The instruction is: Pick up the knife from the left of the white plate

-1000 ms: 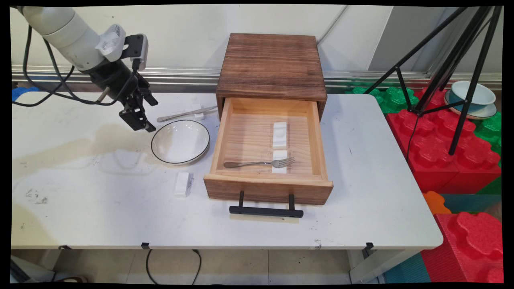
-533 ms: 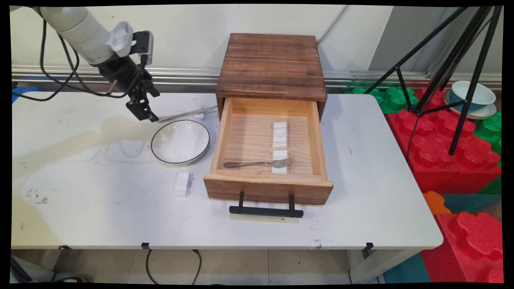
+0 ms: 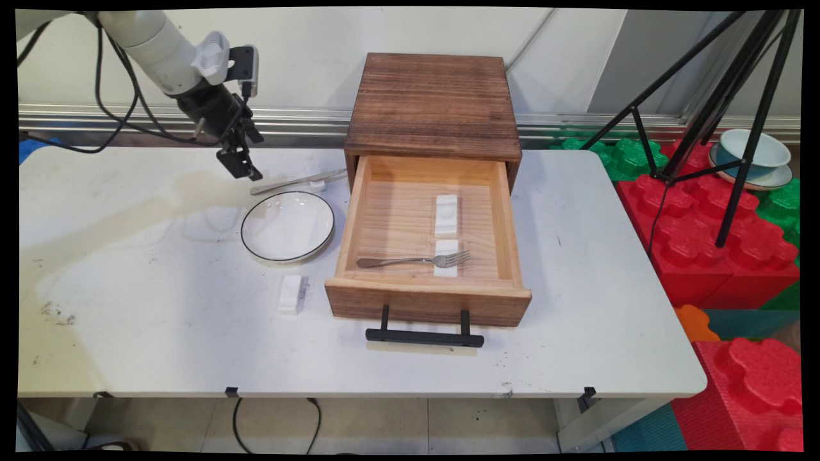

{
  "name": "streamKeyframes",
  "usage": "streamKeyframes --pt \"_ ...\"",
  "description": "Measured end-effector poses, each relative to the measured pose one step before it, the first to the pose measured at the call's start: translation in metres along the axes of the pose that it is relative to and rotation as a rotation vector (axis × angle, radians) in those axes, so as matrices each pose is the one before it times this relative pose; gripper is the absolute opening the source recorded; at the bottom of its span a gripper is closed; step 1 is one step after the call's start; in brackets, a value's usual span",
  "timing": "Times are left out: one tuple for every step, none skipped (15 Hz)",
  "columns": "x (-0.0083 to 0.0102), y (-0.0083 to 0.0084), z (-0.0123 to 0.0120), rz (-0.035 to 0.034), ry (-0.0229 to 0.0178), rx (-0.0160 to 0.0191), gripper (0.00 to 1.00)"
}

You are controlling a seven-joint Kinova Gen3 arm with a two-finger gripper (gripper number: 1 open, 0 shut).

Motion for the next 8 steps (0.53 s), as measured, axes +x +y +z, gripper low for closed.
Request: streamKeyframes --pt "0.00013 -0.00432 0.00332 0.00174 -0.00251 0.00288 1.0" --pt "0.00004 -0.00368 0.00285 0.00093 -0.00246 0.00219 1.0" --pt "0.00001 -0.00523 0.0042 0.0022 -0.00393 0.00278 1.0" --pt "-0.00004 -0.00349 0.00296 0.00117 -0.00301 0.00137 1.0" --pt "0.00001 -0.00496 0.00433 0.00206 -0.00428 0.00186 1.0" --pt "0.00013 -0.00558 0.00535 0.0027 -0.00474 0.00088 1.0" --pt "0.00031 -0.00507 0.00552 0.00342 -0.00441 -0.00111 1.0" --pt "0.00036 -0.00405 0.00471 0.00251 -0.0034 -0.00212 1.0"
